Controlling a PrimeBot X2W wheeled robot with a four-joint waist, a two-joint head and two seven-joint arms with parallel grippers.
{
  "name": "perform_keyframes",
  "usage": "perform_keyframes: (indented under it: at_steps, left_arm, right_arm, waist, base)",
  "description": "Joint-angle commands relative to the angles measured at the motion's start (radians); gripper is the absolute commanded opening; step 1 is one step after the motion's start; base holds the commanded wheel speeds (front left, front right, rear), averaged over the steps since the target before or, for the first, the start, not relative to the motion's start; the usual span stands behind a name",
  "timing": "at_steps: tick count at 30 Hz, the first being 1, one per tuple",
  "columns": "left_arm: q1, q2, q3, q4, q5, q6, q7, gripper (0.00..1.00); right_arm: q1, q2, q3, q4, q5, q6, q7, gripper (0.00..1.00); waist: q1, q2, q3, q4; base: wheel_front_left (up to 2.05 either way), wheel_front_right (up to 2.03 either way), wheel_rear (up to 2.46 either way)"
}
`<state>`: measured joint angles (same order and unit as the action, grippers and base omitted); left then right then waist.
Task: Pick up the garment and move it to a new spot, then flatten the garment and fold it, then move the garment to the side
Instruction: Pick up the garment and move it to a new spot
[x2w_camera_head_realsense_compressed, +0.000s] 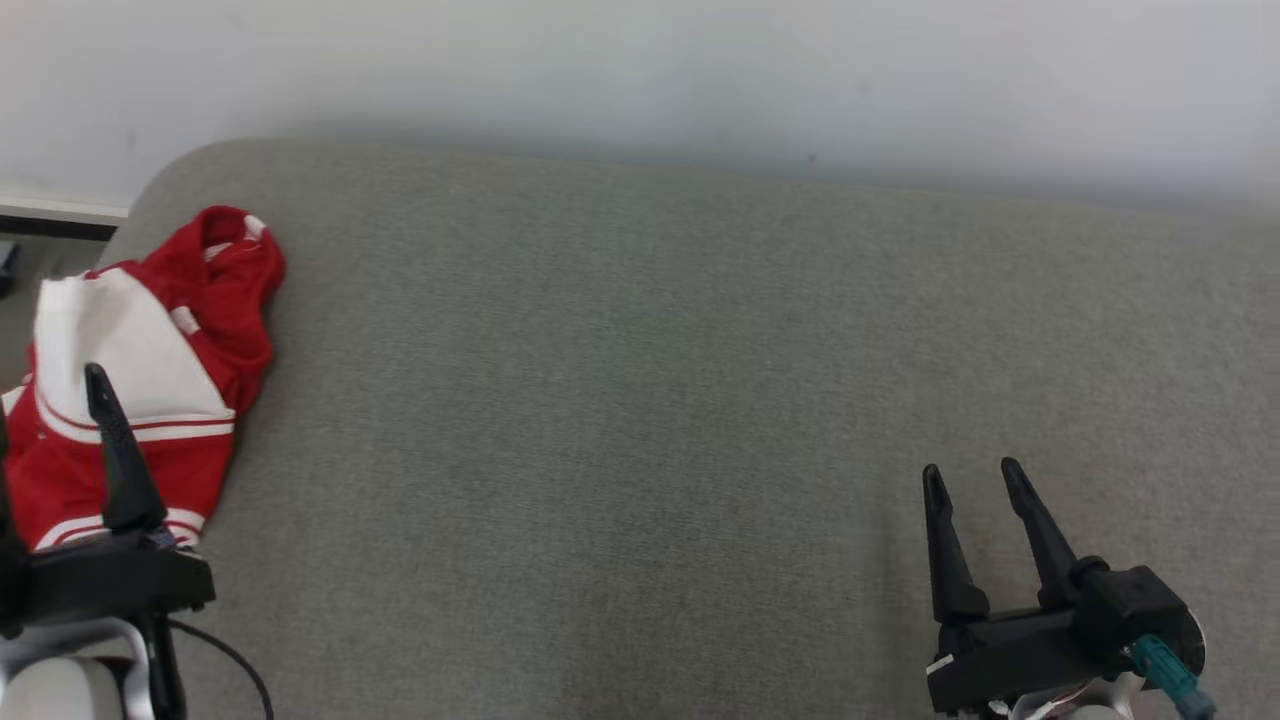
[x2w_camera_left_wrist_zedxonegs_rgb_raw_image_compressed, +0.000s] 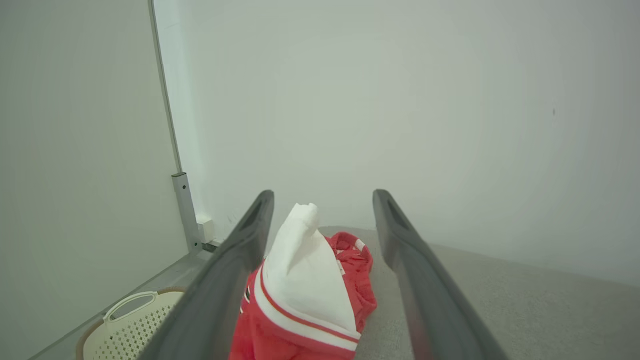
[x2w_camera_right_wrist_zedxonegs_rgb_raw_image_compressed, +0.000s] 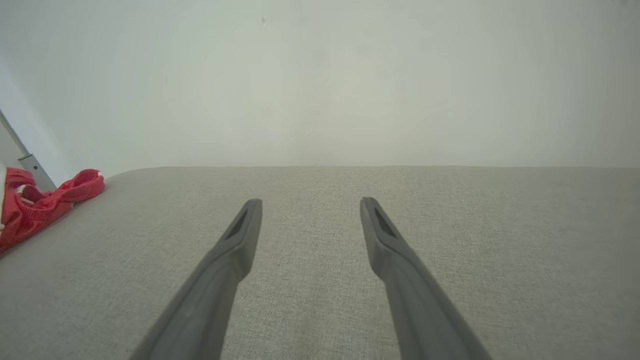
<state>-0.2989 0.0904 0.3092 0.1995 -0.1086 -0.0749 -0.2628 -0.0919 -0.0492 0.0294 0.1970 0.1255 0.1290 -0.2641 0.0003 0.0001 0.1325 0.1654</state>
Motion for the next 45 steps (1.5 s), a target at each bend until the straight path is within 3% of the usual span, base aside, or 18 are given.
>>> perform_keyframes:
  at_steps: [1, 10, 21, 30, 34, 35, 36, 45]
  left_arm:
    - [-0.041, 0.017, 0.026, 0.021, -0.004, -0.001, -0.003, 1.0]
    - [-0.169, 0.087, 0.12, 0.127, -0.027, 0.02, -0.003, 1.0]
    - [-0.272, 0.207, 0.16, 0.399, -0.033, 0.058, 0.057, 1.0]
    - [-0.314, 0.238, 0.155, 0.622, -0.04, 0.09, 0.195, 1.0]
    - [-0.336, 0.247, 0.152, 0.679, -0.045, 0.1, 0.204, 1.0]
    - [-0.34, 0.248, 0.15, 0.69, -0.049, 0.096, 0.204, 0.67]
    - [-0.344, 0.249, 0.147, 0.702, -0.048, 0.09, 0.203, 0.0]
    - [-0.386, 0.271, 0.133, 0.725, -0.069, 0.041, 0.079, 0.0]
  right_arm:
    - [-0.017, -0.002, -0.009, -0.006, 0.012, 0.003, -0.001, 1.0]
    - [-0.067, -0.001, -0.03, -0.013, 0.044, 0.003, -0.001, 1.0]
    - [-0.094, -0.001, -0.035, -0.011, 0.061, 0.003, -0.001, 1.0]
    - [-0.108, -0.002, -0.033, -0.005, 0.055, 0.003, -0.001, 1.0]
    - [-0.105, -0.001, -0.035, -0.004, 0.051, 0.003, -0.001, 1.0]
    - [-0.105, -0.002, -0.034, -0.004, 0.051, 0.003, -0.001, 1.0]
    - [-0.105, -0.002, -0.035, -0.003, 0.051, 0.003, -0.001, 1.0]
    - [-0.078, -0.001, -0.043, 0.0, 0.052, 0.003, -0.001, 1.0]
  waist:
    - [-0.0003, -0.0001, 0.105, -0.118]
    - [-0.0003, -0.0001, 0.174, -0.182]
    - [-0.0003, -0.0001, 0.217, -0.207]
    - [-0.0003, -0.0001, 0.223, -0.216]
    - [-0.0003, -0.0001, 0.22, -0.215]
    - [-0.0003, -0.0001, 0.218, -0.214]
    - [-0.0003, -0.0001, 0.217, -0.213]
    - [-0.0003, -0.0001, 0.179, -0.19]
  base:
    - [0.0, 0.0, 0.0]
    - [0.0, 0.0, 0.0]
    - [0.0, 0.0, 0.0]
    - [0.0, 0.0, 0.0]
    - [0.0, 0.0, 0.0]
    - [0.0, 0.0, 0.0]
    - [0.0, 0.0, 0.0]
    - [0.0, 0.0, 0.0]
